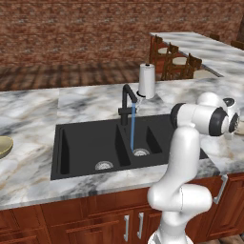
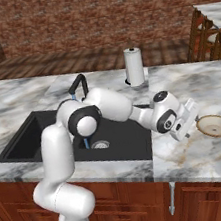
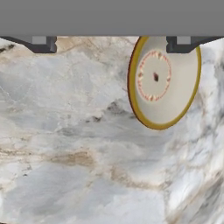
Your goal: Rinse each bowl for a few seconds and place them down in the sink or on the counter.
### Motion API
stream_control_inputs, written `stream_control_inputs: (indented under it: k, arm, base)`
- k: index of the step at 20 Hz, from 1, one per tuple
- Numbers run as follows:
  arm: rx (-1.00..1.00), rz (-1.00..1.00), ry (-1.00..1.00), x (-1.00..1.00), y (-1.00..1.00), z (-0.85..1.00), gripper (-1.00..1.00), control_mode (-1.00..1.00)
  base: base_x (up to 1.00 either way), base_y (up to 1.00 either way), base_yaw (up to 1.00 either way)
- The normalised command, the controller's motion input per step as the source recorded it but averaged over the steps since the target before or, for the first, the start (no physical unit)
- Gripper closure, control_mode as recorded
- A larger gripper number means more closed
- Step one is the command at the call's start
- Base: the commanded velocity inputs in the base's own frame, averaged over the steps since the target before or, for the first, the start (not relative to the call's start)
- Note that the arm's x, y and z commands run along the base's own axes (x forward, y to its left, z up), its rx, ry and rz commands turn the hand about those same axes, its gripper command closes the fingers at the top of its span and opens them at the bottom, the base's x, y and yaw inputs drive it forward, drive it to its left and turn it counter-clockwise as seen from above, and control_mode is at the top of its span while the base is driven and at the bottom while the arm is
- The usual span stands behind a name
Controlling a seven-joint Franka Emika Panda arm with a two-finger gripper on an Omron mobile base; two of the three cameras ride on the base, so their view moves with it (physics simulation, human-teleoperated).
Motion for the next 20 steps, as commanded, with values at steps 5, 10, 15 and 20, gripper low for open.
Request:
stream_control_inputs:
  k: [5,10,15,20]
  arm:
    - [0.0,0.02,0.0,0.06,-0.03,-0.14,-1.0,-1.0]
    - [0.0,0.03,0.0,0.1,-0.03,-0.12,-1.0,-1.0]
    - [0.0,0.04,-0.01,0.12,-0.14,-0.05,-1.0,-1.0]
    - [0.0,0.04,-0.02,0.12,-0.15,-0.04,-1.0,-1.0]
  base:
    - [0.0,0.0,0.0]
    - [0.0,0.0,0.0]
    - [0.0,0.0,0.0]
    - [0.0,0.0,0.0]
